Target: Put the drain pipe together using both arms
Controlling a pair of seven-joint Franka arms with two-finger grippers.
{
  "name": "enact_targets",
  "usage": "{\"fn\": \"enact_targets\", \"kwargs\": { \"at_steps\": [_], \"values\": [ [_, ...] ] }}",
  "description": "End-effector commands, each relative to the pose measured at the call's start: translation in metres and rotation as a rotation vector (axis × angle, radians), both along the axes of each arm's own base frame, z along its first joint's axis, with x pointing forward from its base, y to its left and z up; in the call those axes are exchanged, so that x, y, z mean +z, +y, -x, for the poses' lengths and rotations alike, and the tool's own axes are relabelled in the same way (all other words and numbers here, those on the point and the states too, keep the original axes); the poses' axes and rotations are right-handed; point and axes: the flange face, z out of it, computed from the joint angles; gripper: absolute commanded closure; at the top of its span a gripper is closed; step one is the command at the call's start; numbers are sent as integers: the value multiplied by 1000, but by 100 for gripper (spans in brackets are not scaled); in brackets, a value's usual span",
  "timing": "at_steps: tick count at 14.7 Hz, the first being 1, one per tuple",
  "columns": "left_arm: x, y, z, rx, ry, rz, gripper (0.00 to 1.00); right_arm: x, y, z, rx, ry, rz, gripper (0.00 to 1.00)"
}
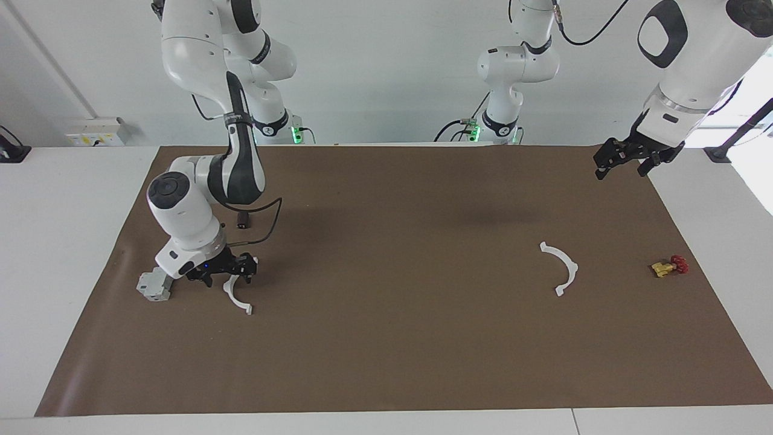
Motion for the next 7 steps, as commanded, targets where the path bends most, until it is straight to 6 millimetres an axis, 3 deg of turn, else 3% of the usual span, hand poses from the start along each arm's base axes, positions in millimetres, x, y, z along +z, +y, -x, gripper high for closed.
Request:
{"fn": "enact_targets", "kwargs": {
  "at_steps": [1,4,7],
  "values": [
    [-7,1,5,3,-33,0,0,-2,-8,4,4,-12,-40,22],
    [-19,-1,3,-6,-46,0,0,-11,-6,4,2,-10,-41,29],
    [-50,-3,0,-12,-67,0,0,-23,-7,2,4,-16,-39,34]
  ]
}}
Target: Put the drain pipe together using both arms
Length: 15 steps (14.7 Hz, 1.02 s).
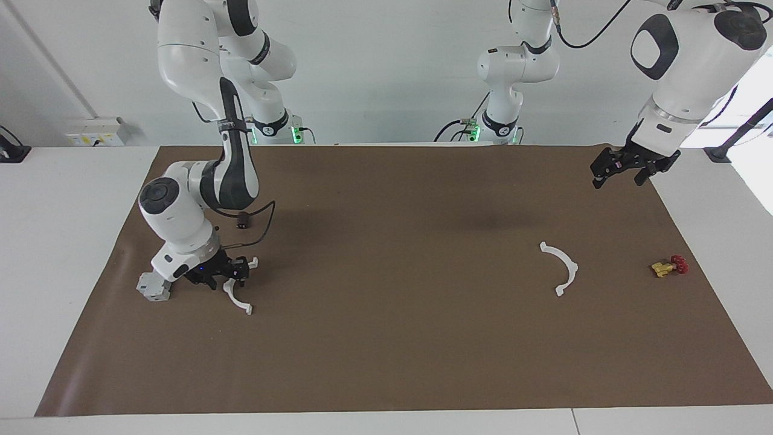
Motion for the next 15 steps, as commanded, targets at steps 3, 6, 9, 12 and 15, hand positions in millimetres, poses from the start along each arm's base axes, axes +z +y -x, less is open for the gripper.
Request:
{"fn": "enact_targets", "kwargs": {
  "at_steps": [3,6,9,12,15],
  "values": [
    [-59,-3,-7,-11,-33,-2,0,-11,-3,0,15,-18,-12,47],
    [-110,3,-33,-2,-71,-4,0,-12,-2,1,17,-15,-12,69],
    [-155,3,-49,-8,-76,-9,0,-3,5,-4,26,-6,-14,89],
    [-194,8,-51,-8,-112,-10,0,45,70,-36,25,27,-19,92],
    [-219,18,-50,-23,-102,-13,0,78,191,-39,0,39,15,92]
  ]
}}
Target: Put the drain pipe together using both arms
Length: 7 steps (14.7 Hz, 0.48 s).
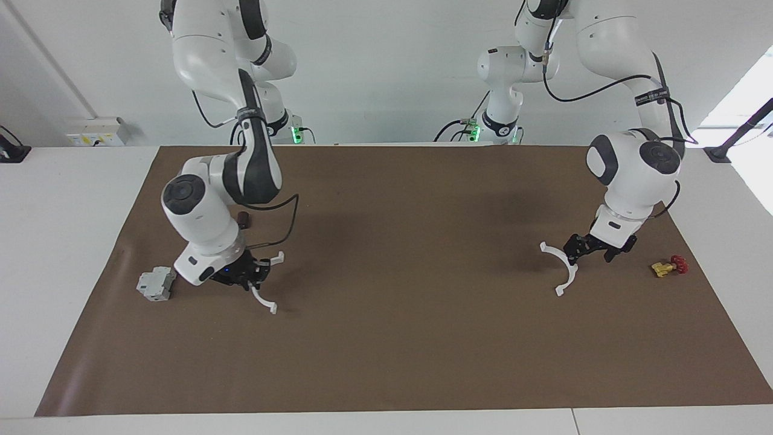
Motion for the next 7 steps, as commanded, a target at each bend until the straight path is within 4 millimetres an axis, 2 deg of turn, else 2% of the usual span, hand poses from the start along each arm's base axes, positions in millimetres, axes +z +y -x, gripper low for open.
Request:
{"fn": "enact_targets", "kwargs": {
  "at_steps": [1,2,4,5,6,7],
  "values": [
    [-10,9,3,-20,-11,-5,0,4,106,3,-6,-7,21,92],
    [-13,9,4,-22,-7,-5,0,-2,137,12,0,-5,16,92],
    [-24,5,9,-30,-9,-5,0,-10,183,24,47,-17,15,92],
    [-31,2,12,-33,-23,-4,0,-13,195,26,59,-37,5,92],
    [-40,-9,17,-47,-27,-3,0,-16,209,30,78,-52,-4,92],
    [-44,-11,20,-50,-21,-1,4,-27,227,38,109,-41,8,92]
  ]
}}
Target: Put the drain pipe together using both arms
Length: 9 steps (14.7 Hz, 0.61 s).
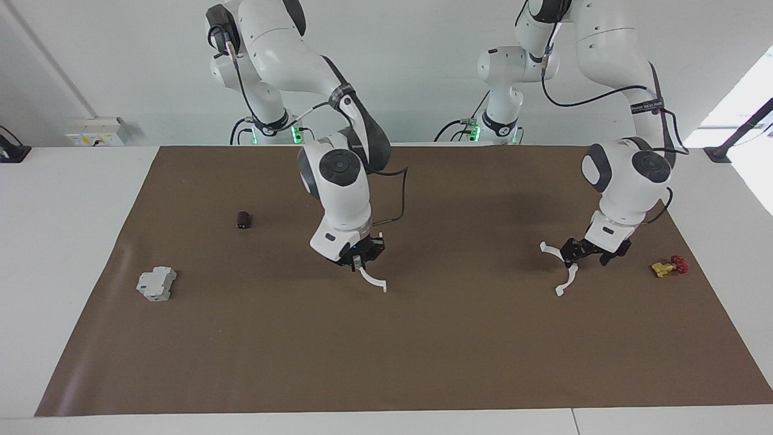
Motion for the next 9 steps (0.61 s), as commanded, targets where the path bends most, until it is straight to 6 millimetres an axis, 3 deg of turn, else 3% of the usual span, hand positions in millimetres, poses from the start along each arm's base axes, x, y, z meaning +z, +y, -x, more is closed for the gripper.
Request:
{"fn": "enact_targets", "kwargs": {
  "at_steps": [1,4,5,6,7,9],
  "values": [
    [-14,-10,11,-26,-11,-2,14,-20,24,2,40,-3,14,92],
    [-17,-9,15,-22,7,0,63,-44,31,-2,51,-6,23,92],
    [-18,-8,17,-15,12,1,94,-50,32,-2,52,-1,24,92],
    [-19,-7,18,-3,19,2,100,-56,38,-1,55,-2,22,92],
    [-17,-8,17,8,17,3,100,-60,48,3,64,-9,17,92],
    [-15,-7,17,19,12,4,100,-62,48,3,59,-3,18,90]
  ]
}}
